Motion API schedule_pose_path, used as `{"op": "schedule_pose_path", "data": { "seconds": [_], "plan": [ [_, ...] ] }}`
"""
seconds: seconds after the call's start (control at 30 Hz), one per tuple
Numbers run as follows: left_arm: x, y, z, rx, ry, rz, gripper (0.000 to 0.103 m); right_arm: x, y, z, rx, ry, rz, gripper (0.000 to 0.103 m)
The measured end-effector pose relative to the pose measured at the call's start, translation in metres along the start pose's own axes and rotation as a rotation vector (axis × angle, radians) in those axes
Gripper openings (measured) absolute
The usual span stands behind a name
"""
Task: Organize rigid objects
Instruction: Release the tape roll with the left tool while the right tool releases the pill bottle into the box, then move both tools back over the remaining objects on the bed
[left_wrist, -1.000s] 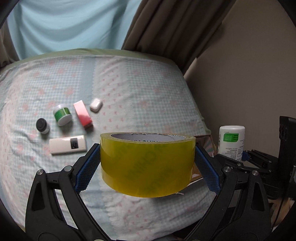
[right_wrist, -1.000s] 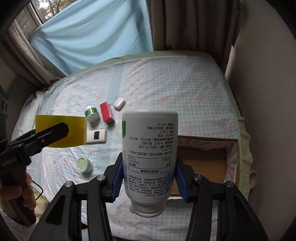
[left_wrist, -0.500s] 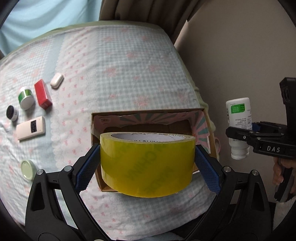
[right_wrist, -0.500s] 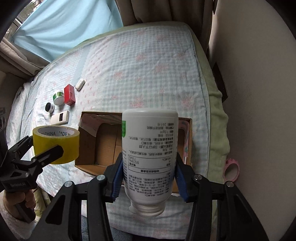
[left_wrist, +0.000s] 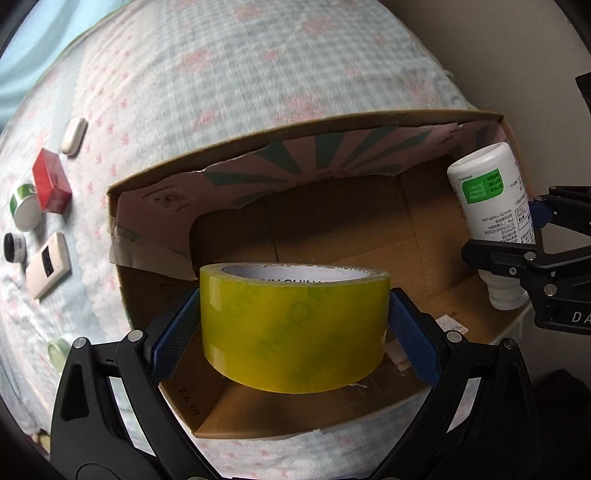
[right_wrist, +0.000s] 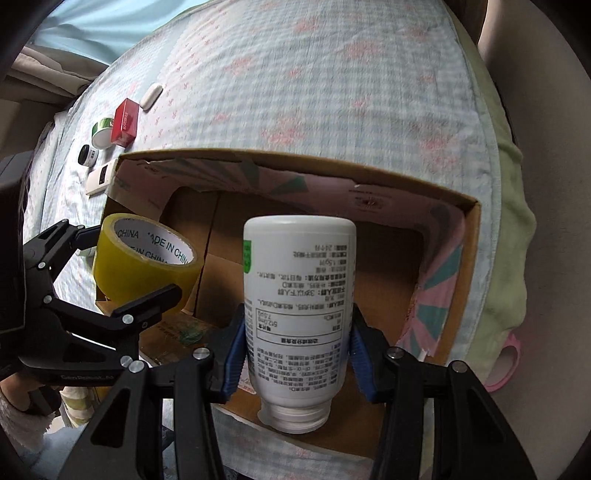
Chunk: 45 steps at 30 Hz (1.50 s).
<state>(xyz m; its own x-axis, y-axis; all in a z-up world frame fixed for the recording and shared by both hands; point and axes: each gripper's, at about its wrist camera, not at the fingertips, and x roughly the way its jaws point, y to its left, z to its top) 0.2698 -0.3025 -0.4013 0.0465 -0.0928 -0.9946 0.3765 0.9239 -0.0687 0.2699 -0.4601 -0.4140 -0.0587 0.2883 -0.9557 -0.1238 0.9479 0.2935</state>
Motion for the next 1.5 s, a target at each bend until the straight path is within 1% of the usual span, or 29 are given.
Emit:
{"op": "schedule_pose_path", "data": {
  "seconds": [0.13, 0.2, 0.23, 0.27, 0.3, 0.33, 0.43, 0.47, 0.57, 0.73, 0.83, 1.13, 1.23, 1.37, 1.43, 1.5],
  "plan": [
    [0.010, -0.004, 0.004, 0.049, 0.027, 0.030, 0.097, 0.016, -0.001, 0.002, 0.011, 0.034, 0.003, 0.046],
    [0.010, -0.005, 0.004, 0.057, 0.041, 0.007, 0.097, 0.021, -0.002, 0.007, 0.022, 0.055, 0.005, 0.046],
    [0.009, -0.004, 0.003, 0.054, 0.047, -0.019, 0.099, 0.022, -0.002, 0.009, 0.027, 0.066, 0.005, 0.049],
    [0.005, -0.003, 0.002, 0.053, 0.048, -0.036, 0.103, 0.023, -0.002, 0.010, 0.038, 0.075, -0.004, 0.057],
    [-0.002, -0.002, 0.000, 0.055, 0.025, -0.041, 0.103, 0.023, -0.003, 0.012, 0.050, 0.080, -0.025, 0.086],
    [-0.009, -0.002, -0.003, 0.062, 0.004, -0.039, 0.103, 0.021, -0.003, 0.012, 0.061, 0.080, -0.044, 0.103],
    [-0.025, 0.000, -0.010, 0.077, -0.019, -0.012, 0.103, 0.009, -0.005, 0.009, 0.067, 0.021, -0.023, 0.103],
    [-0.030, 0.001, -0.013, 0.073, -0.023, -0.017, 0.103, 0.006, -0.006, 0.007, 0.075, 0.008, -0.011, 0.103],
    [-0.044, 0.005, -0.017, 0.048, -0.037, -0.030, 0.103, -0.001, -0.007, 0.003, 0.107, -0.006, 0.016, 0.103],
    [-0.067, 0.007, -0.027, 0.027, -0.072, -0.026, 0.103, -0.021, 0.000, 0.000, 0.111, -0.049, 0.011, 0.103],
    [-0.080, 0.008, -0.033, 0.013, -0.103, -0.021, 0.103, -0.034, 0.005, 0.007, 0.116, -0.036, 0.022, 0.103],
    [-0.109, 0.017, -0.059, -0.013, -0.158, -0.017, 0.103, -0.053, 0.022, 0.000, 0.085, -0.022, -0.013, 0.103],
    [-0.125, 0.023, -0.071, -0.019, -0.180, -0.011, 0.103, -0.063, 0.028, -0.005, 0.089, -0.041, -0.017, 0.103],
    [-0.150, 0.038, -0.094, -0.052, -0.213, 0.005, 0.103, -0.082, 0.044, -0.007, 0.086, -0.085, -0.030, 0.103],
    [-0.163, 0.050, -0.107, -0.079, -0.228, 0.007, 0.103, -0.095, 0.056, -0.007, 0.076, -0.130, -0.060, 0.103],
    [-0.176, 0.063, -0.121, -0.100, -0.243, 0.012, 0.103, -0.109, 0.071, -0.006, 0.066, -0.174, -0.070, 0.103]
  ]
}}
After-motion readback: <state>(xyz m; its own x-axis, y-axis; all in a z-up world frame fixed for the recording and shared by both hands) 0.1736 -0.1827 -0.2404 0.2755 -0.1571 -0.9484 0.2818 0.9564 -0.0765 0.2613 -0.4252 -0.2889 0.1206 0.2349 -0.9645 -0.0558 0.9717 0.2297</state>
